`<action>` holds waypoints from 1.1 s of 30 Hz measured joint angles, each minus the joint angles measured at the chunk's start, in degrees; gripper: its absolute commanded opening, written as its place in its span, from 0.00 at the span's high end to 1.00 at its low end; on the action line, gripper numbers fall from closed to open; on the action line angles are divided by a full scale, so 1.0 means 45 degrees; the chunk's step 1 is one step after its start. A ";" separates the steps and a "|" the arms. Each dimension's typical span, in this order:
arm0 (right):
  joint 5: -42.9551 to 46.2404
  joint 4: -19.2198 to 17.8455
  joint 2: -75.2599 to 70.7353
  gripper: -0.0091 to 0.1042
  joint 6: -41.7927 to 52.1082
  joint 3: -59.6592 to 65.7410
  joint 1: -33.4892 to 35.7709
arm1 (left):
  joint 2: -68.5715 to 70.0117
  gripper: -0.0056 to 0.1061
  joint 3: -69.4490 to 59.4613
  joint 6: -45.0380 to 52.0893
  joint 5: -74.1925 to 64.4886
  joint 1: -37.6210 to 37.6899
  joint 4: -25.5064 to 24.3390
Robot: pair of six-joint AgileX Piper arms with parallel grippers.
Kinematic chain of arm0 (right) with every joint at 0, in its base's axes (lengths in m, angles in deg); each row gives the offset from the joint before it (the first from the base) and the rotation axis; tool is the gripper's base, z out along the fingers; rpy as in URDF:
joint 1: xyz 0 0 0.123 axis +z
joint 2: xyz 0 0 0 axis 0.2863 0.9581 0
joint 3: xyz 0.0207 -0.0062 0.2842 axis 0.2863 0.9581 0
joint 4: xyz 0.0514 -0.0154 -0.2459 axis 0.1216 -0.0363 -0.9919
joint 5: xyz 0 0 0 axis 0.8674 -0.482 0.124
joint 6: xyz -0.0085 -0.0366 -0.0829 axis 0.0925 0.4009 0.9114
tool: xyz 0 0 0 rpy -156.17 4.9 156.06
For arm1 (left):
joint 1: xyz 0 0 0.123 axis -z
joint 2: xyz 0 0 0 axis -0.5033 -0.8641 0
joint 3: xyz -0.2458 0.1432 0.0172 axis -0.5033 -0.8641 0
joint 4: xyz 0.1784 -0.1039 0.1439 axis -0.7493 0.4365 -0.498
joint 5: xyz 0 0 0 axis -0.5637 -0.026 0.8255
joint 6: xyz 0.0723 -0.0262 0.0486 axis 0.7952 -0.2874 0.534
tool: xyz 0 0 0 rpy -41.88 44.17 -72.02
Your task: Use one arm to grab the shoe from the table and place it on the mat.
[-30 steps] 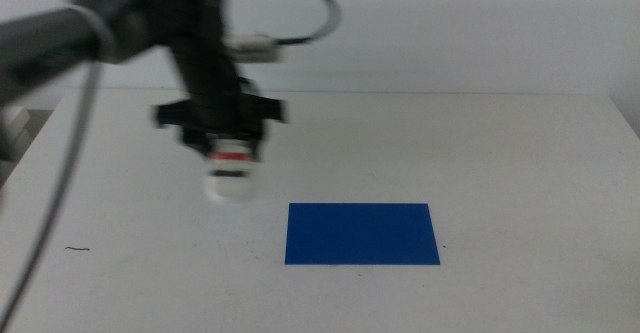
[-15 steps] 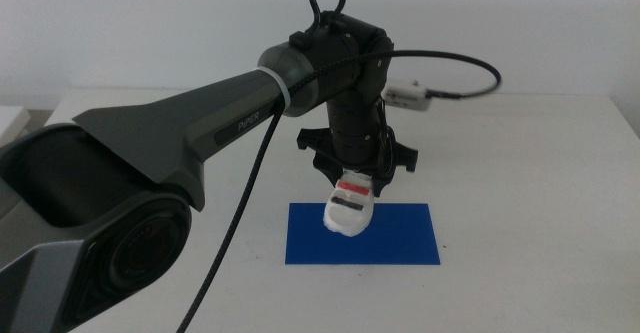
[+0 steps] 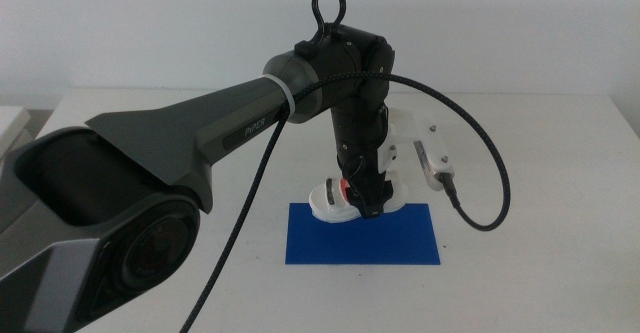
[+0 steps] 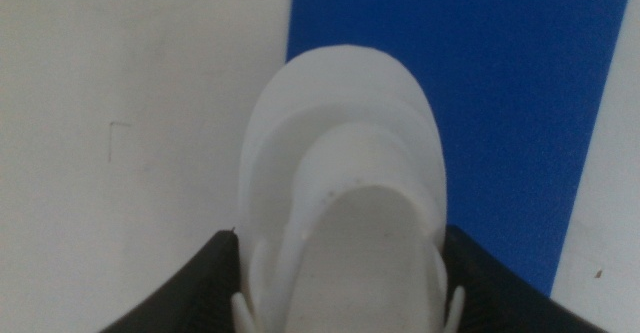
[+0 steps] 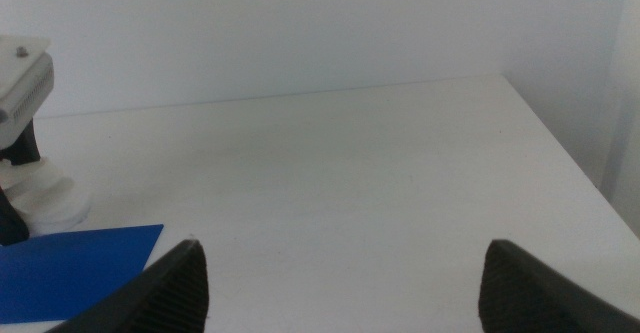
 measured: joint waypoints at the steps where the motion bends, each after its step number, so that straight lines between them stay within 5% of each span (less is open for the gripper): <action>1: 0.0000 0.0000 0.0000 0.22 0.0000 0.0000 0.0000 | -0.0026 0.96 0.0000 0.0136 0.0000 0.0000 0.0019; 23: 0.0000 0.0000 0.0000 0.22 0.0000 0.0000 0.0000 | -0.0075 0.93 -0.0884 0.0928 0.0000 0.0000 0.0806; 29: 0.0000 0.0000 0.0000 0.22 0.0000 0.0000 0.0000 | -0.0120 0.72 -0.0931 0.1402 0.0000 0.0000 0.1078; 32: 0.0000 0.0000 0.0000 0.22 0.0000 0.0000 0.0000 | -0.0151 0.54 -0.0931 0.1458 0.0000 0.0000 0.1140; 33: 0.0000 0.0000 0.0000 0.22 0.0000 0.0000 0.0000 | -0.0180 0.40 -0.0931 0.1452 0.0000 0.0000 0.1140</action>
